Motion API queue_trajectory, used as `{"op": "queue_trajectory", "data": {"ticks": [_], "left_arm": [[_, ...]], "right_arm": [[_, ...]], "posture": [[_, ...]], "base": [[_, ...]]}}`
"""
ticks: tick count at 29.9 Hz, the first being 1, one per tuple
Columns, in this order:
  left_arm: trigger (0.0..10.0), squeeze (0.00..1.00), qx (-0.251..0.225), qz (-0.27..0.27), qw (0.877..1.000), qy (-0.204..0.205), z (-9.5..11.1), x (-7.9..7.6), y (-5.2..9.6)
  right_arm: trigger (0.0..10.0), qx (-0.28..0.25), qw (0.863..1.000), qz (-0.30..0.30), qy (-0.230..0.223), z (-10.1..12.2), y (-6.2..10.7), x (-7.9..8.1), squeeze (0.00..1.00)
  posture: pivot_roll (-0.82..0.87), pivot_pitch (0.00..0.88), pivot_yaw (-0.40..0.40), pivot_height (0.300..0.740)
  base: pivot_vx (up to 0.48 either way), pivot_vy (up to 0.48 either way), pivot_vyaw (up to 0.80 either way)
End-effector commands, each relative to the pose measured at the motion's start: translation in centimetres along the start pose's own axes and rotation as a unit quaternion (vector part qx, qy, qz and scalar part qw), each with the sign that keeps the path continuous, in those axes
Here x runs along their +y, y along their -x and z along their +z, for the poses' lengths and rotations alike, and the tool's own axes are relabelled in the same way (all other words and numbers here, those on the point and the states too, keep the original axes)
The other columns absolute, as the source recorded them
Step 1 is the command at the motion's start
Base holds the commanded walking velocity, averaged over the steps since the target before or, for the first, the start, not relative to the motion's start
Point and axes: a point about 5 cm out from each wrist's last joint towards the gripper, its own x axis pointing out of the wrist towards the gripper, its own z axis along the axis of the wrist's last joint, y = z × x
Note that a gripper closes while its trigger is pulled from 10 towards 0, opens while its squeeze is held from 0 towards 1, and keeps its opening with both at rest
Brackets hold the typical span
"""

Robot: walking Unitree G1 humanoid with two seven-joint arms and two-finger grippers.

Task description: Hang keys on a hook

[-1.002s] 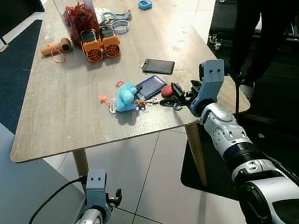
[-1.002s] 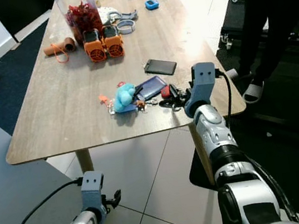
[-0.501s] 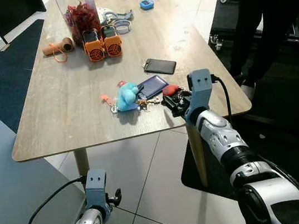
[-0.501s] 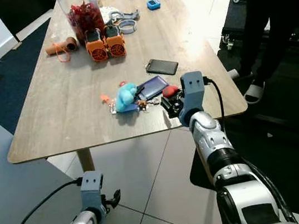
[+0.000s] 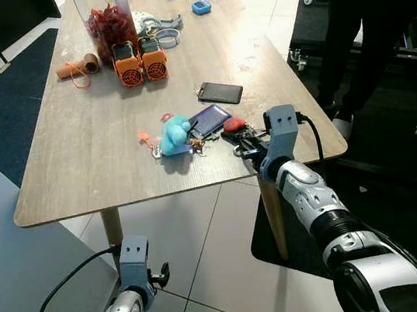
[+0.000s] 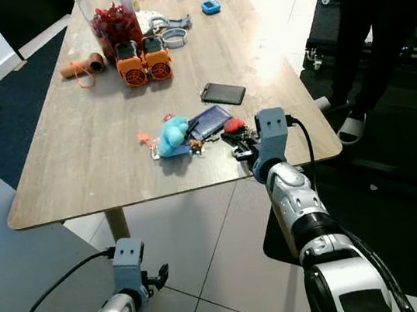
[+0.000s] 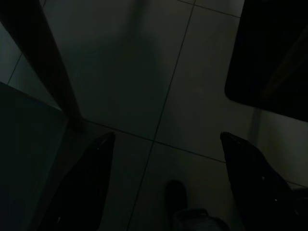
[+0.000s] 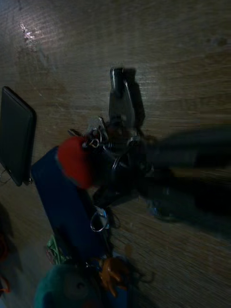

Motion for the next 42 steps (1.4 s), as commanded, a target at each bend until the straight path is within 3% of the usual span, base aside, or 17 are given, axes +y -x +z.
{"op": "queue_trajectory", "data": {"ticks": [1, 12, 16, 22, 23, 24, 25, 26, 27, 28, 31, 32, 33, 34, 35, 42], "left_arm": [[10.0, 0.0, 0.006, 0.007, 1.0, -0.007, -0.4, 0.7, 0.3], [10.0, 0.0, 0.006, 0.007, 1.0, -0.007, -0.3, 0.7, 0.3], [10.0, 0.0, 0.005, 0.011, 1.0, -0.005, -0.1, 0.9, 0.3], [10.0, 0.0, 0.005, 0.011, 1.0, -0.004, -0.1, 0.9, 0.3], [10.0, 0.0, 0.005, 0.011, 1.0, -0.004, -0.2, 0.9, 0.3], [10.0, 0.0, 0.005, 0.011, 1.0, -0.003, -0.2, 0.8, 0.2], [10.0, 0.0, 0.005, 0.011, 1.0, -0.003, -0.2, 0.8, 0.2], [10.0, 0.0, 0.005, 0.011, 1.0, -0.003, -0.2, 0.8, 0.2], [10.0, 0.0, 0.005, 0.011, 1.0, -0.002, -0.1, 0.8, 0.2], [10.0, 0.0, 0.005, 0.012, 1.0, -0.001, -0.1, 0.8, 0.2], [10.0, 0.0, 0.005, 0.012, 1.0, 0.0, -0.2, 0.7, 0.2], [10.0, 0.0, 0.005, 0.012, 1.0, 0.0, -0.2, 0.7, 0.2], [10.0, 0.0, 0.005, 0.012, 1.0, 0.0, -0.2, 0.7, 0.2], [10.0, 0.0, 0.005, 0.011, 1.0, 0.0, -0.2, 0.7, 0.2], [10.0, 0.0, 0.005, 0.011, 1.0, 0.0, -0.2, 0.7, 0.2], [10.0, 0.0, 0.006, 0.01, 1.0, -0.001, -0.2, 0.6, 0.2]], "right_arm": [[0.0, 0.024, 1.0, 0.002, -0.006, -1.3, 0.3, 0.2, 0.0], [0.0, 0.023, 1.0, -0.001, -0.005, -1.3, 0.4, 0.0, 0.0], [0.0, -0.041, 0.999, -0.01, -0.028, 1.4, 0.0, 0.0, 0.0], [0.0, -0.057, 0.998, -0.005, -0.021, 2.7, -0.2, -0.1, 0.0], [7.5, -0.053, 0.998, -0.008, -0.016, 2.6, -0.2, -0.2, 0.0], [10.0, -0.049, 0.999, -0.011, -0.013, 2.5, -0.2, -0.3, 0.0], [10.0, -0.049, 0.999, -0.011, -0.013, 2.5, -0.2, -0.3, 0.0], [10.0, -0.046, 0.999, -0.014, -0.01, 2.3, -0.2, -0.4, 0.16], [10.0, -0.044, 0.999, -0.017, -0.008, 2.2, -0.1, -0.5, 0.85], [10.0, -0.042, 0.999, -0.017, -0.008, 2.0, -0.1, -0.5, 1.0], [10.0, -0.04, 0.999, -0.022, -0.007, 1.7, 0.1, -0.4, 1.0], [10.0, -0.039, 0.999, -0.023, -0.007, 1.5, 0.1, -0.3, 0.97], [10.0, -0.038, 0.999, -0.025, -0.007, 1.4, 0.2, -0.3, 0.87], [10.0, -0.038, 0.999, -0.027, -0.007, 1.4, 0.2, -0.4, 0.48], [10.0, -0.038, 0.999, -0.03, -0.008, 1.3, 0.2, -0.4, 0.0], [10.0, -0.037, 0.998, -0.041, -0.01, 1.3, 0.2, -0.6, 0.0]], "posture": [[0.03, 0.109, 0.009, 0.74], [0.03, 0.113, 0.007, 0.74], [0.03, 0.117, 0.007, 0.74], [0.03, 0.12, 0.01, 0.74], [0.03, 0.121, 0.009, 0.74], [0.03, 0.123, 0.008, 0.74], [0.03, 0.123, 0.008, 0.74], [0.03, 0.123, 0.008, 0.74], [0.03, 0.124, 0.007, 0.74], [0.03, 0.124, 0.007, 0.74], [0.03, 0.125, 0.007, 0.74], [0.03, 0.126, 0.008, 0.74], [0.03, 0.126, 0.011, 0.74], [0.03, 0.127, 0.011, 0.74], [0.03, 0.127, 0.011, 0.74], [0.03, 0.129, 0.013, 0.74]], "base": [[0.0, 0.0, 0.0], [0.0, 0.0, 0.0], [0.0, 0.0, 0.0], [0.0, 0.0, 0.0], [0.0, 0.0, 0.0], [0.0, 0.0, 0.0], [0.0, 0.0, 0.0], [0.0, 0.0, 0.0], [0.0, 0.0, 0.0], [0.0, 0.0, 0.0], [0.0, 0.0, 0.0], [0.0, 0.0, 0.0], [0.0, 0.0, 0.0], [0.0, 0.0, 0.0], [0.0, 0.0, 0.0], [0.0, 0.0, 0.0]]}}
